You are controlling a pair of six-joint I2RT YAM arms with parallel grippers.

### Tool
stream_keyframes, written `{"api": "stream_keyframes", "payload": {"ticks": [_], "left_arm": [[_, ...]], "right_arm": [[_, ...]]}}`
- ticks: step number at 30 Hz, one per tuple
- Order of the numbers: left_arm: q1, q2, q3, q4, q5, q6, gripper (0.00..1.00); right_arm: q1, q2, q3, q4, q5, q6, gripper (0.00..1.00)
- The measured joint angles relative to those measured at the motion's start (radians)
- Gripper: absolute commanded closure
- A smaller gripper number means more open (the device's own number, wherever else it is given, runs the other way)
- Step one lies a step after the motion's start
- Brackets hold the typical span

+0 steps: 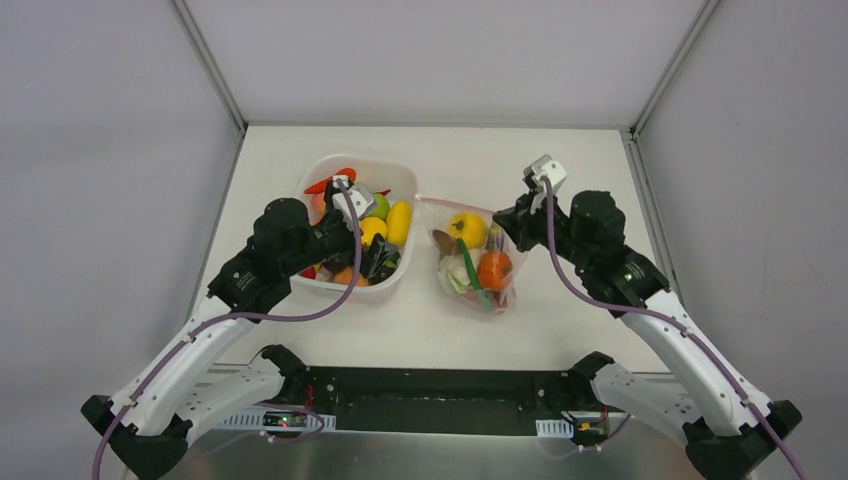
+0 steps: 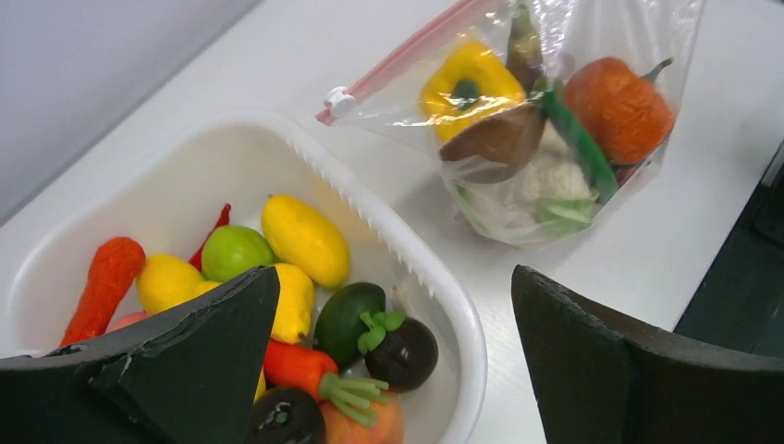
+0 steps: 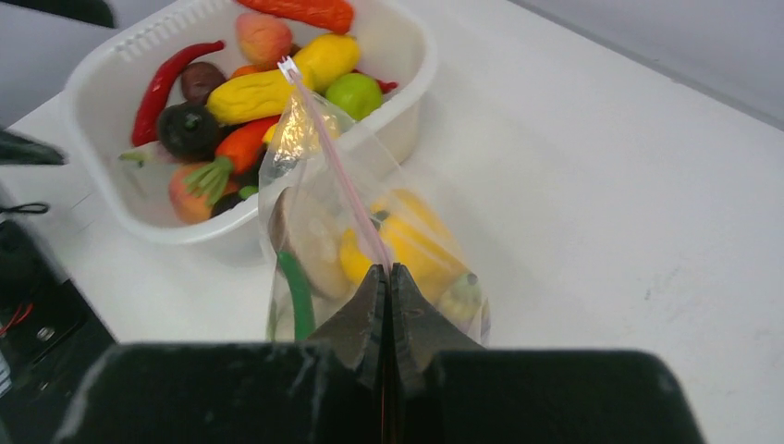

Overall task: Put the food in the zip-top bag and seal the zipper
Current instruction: Place the zipper food storage bag at the center of the board.

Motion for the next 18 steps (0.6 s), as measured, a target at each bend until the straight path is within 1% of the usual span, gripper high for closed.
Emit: {"api": "stream_keyframes", "payload": {"ticks": [5,8,10,12,15,17,18], "left_arm": [[0.0,-0.023,0.0,0.08,-0.043,-0.054,0.01],[0.0,-0.027,-0.019,0.12,-0.079,-0.084,0.01],[0.0,-0.038,-0.044,0.14,-0.112,-0.095,0.01],[0.0,-0.053,-0.072,0.153,-0.149,-0.11,0.01],[0.0,-0.072,-0.099,0.166,-0.195,-0.128,0.01],[0.0,-0.084,-0.111,0.177,-0.229,-0.142,0.01],[0.0,-0.087,-0.112,0.177,-0.244,-0.15,0.01]], "right_arm": [[-0.025,0.164,0.153,-0.003,0.132,-0.023,1.0],[-0.051,0.236,0.255,-0.009,0.137,-0.056,1.0],[-0.056,0.245,0.289,-0.007,0.124,-0.085,0.97],[-0.057,0.231,0.293,-0.008,0.09,-0.12,0.93],[-0.057,0.192,0.264,-0.036,0.022,-0.172,0.92],[-0.056,0.158,0.224,-0.072,-0.023,-0.179,0.91],[-0.055,0.135,0.19,-0.089,-0.053,-0.176,0.84]]}}
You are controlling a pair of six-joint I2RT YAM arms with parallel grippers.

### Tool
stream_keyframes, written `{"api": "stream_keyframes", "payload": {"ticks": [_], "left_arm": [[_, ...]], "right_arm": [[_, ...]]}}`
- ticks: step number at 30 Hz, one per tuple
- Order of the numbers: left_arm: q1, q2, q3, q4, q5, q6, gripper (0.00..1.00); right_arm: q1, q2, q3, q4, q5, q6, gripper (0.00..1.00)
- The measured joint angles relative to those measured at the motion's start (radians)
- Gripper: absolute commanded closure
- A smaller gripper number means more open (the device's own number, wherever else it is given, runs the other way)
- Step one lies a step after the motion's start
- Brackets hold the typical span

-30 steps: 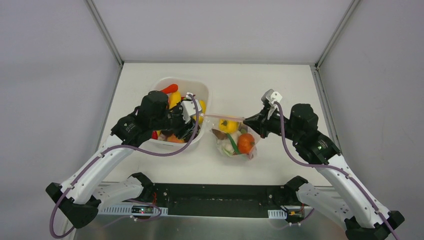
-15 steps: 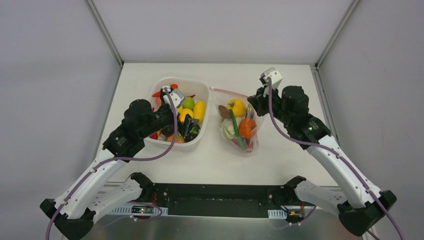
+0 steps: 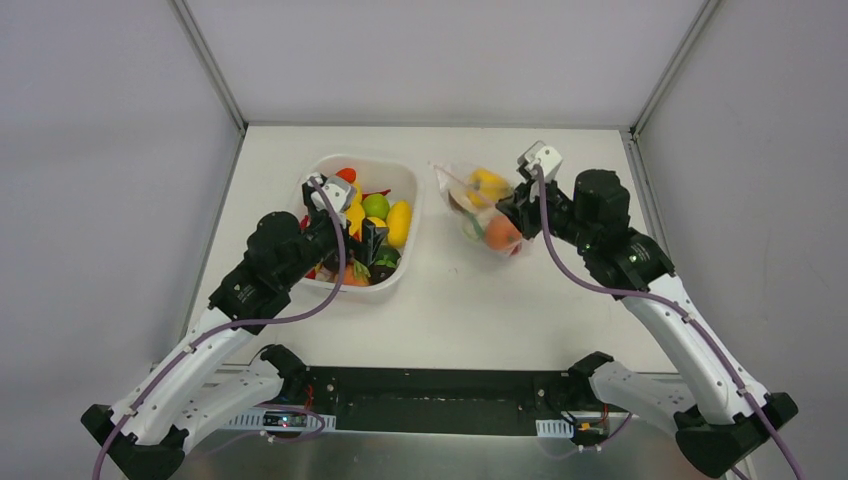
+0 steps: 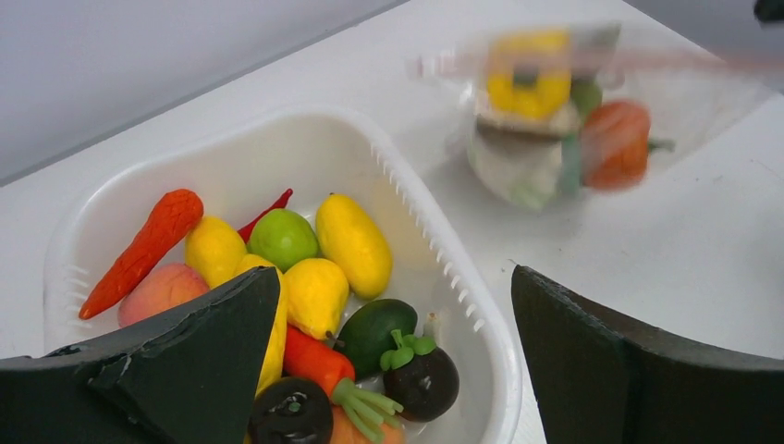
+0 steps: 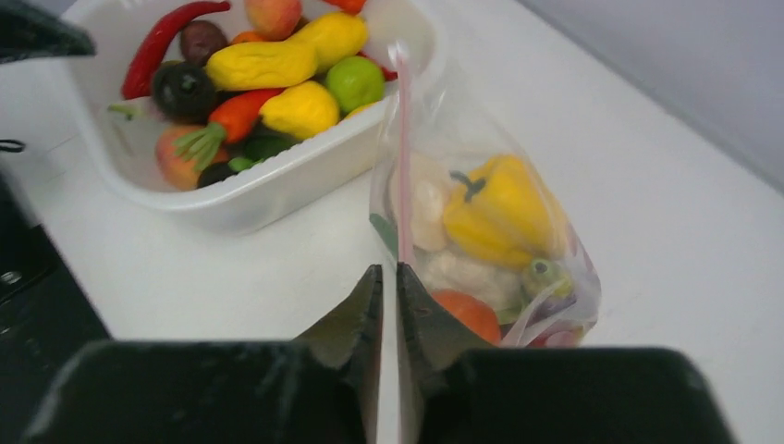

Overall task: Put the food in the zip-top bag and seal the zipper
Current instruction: Place the zipper food storage bag at the center of the board, then reset both arms

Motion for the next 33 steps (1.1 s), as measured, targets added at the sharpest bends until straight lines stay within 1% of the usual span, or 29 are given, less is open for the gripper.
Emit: {"api": "stream_keyframes", "payload": {"ticks": [1,2,4,5,7,8,10,13,16,17,19,22,25,28,30,33], "left_arm": [[0.0,-0.002,0.0,0.001,-0.009,-0.007,0.01],[0.0,-0.002,0.0,0.002,-0.019,-0.011,0.01],[0.0,0.0,0.006,-0.007,-0.03,-0.016,0.01],[0.0,0.004,0.013,-0.016,-0.031,-0.019,0.01],[0.0,0.015,0.035,-0.038,-0.031,-0.023,0.01],[0.0,0.021,0.047,-0.047,-0.03,-0.026,0.01],[0.003,0.028,0.066,-0.061,-0.025,-0.03,0.01],[0.013,0.033,0.086,-0.087,-0.014,-0.04,0.01],[0.049,0.061,0.127,-0.138,0.015,-0.068,0.01],[0.067,0.073,0.15,-0.165,0.026,-0.091,0.01],[0.148,0.122,0.187,-0.202,0.026,-0.145,0.01],[0.239,0.163,0.204,-0.265,-0.02,-0.233,0.01],[0.271,0.166,0.204,-0.333,-0.117,-0.324,0.01],[0.273,0.157,0.209,-0.372,-0.243,-0.412,0.01],[0.273,0.151,0.211,-0.398,-0.321,-0.458,0.01],[0.273,0.134,0.211,-0.419,-0.397,-0.49,0.01]], "right_arm": [[0.002,-0.019,-0.026,-0.015,-0.022,0.004,0.71],[0.004,-0.043,-0.063,-0.021,-0.047,0.015,0.61],[0.01,-0.105,-0.142,-0.051,-0.103,0.036,0.54],[0.011,-0.125,-0.162,-0.068,-0.124,0.049,0.46],[0.013,-0.162,-0.183,-0.104,-0.179,0.076,0.36],[0.013,-0.179,-0.184,-0.11,-0.199,0.092,0.29],[0.013,-0.226,-0.188,-0.092,-0.216,0.127,0.2],[0.013,-0.307,-0.226,0.004,-0.182,0.184,0.15],[0.015,-0.338,-0.251,0.092,-0.021,0.264,0.12],[0.014,-0.317,-0.249,0.111,0.058,0.296,0.11],[0.005,-0.232,-0.227,0.114,0.226,0.373,0.07],[-0.049,-0.097,-0.207,0.1,0.354,0.471,0.03],[-0.167,-0.003,-0.212,0.055,0.372,0.582,0.0],[-0.283,-0.005,-0.236,0.042,0.365,0.692,0.0],[-0.313,-0.027,-0.258,0.048,0.366,0.75,0.0],[-0.313,-0.076,-0.304,0.057,0.362,0.81,0.0]]}}
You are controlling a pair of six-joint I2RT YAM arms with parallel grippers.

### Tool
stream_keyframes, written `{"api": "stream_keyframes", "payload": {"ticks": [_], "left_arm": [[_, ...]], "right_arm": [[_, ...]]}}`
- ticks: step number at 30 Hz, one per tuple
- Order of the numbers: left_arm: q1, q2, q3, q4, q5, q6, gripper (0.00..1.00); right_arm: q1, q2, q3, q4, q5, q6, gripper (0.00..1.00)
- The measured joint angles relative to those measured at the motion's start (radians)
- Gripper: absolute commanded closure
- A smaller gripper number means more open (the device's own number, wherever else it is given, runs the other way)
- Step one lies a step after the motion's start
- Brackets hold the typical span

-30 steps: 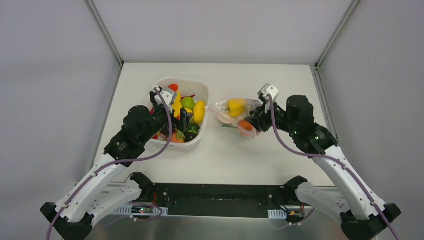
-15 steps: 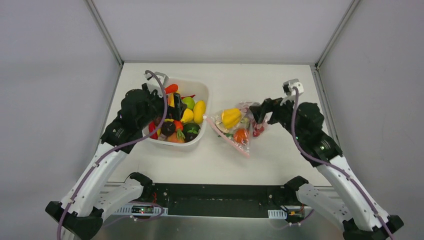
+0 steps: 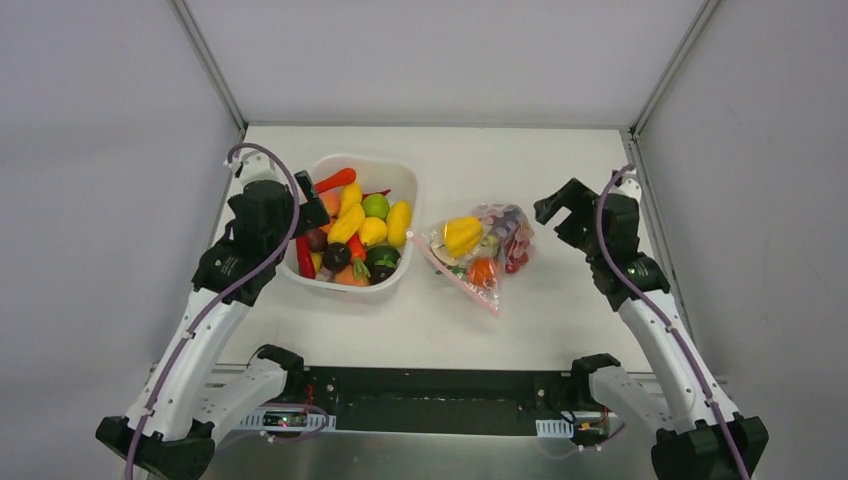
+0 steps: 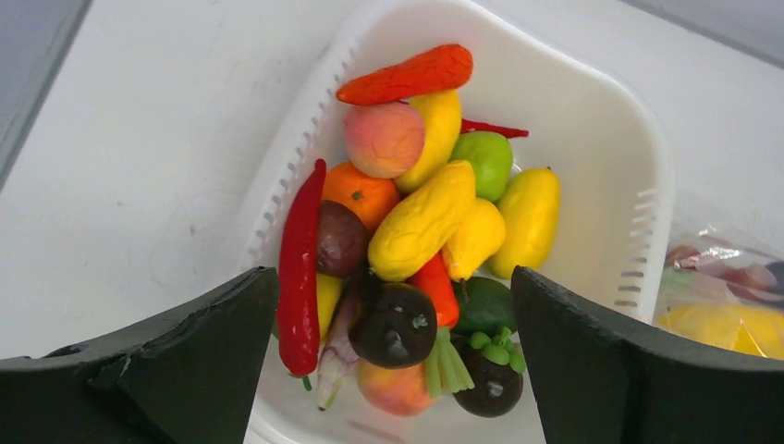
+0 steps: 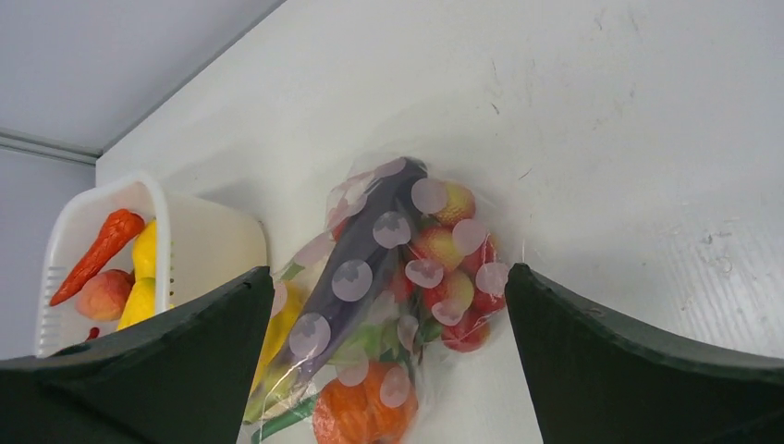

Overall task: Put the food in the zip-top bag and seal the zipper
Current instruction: Reset both arms

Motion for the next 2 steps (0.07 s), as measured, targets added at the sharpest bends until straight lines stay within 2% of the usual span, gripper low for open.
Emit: {"api": "stream_keyframes", "payload": {"ticks": [2], "left_arm": [[0.0,-0.022,-0.001,-0.001,-0.032,-0.007,0.01]], "right_arm": [[0.0,-0.035,-0.034,0.01,-0.002,0.032,0.0]]}}
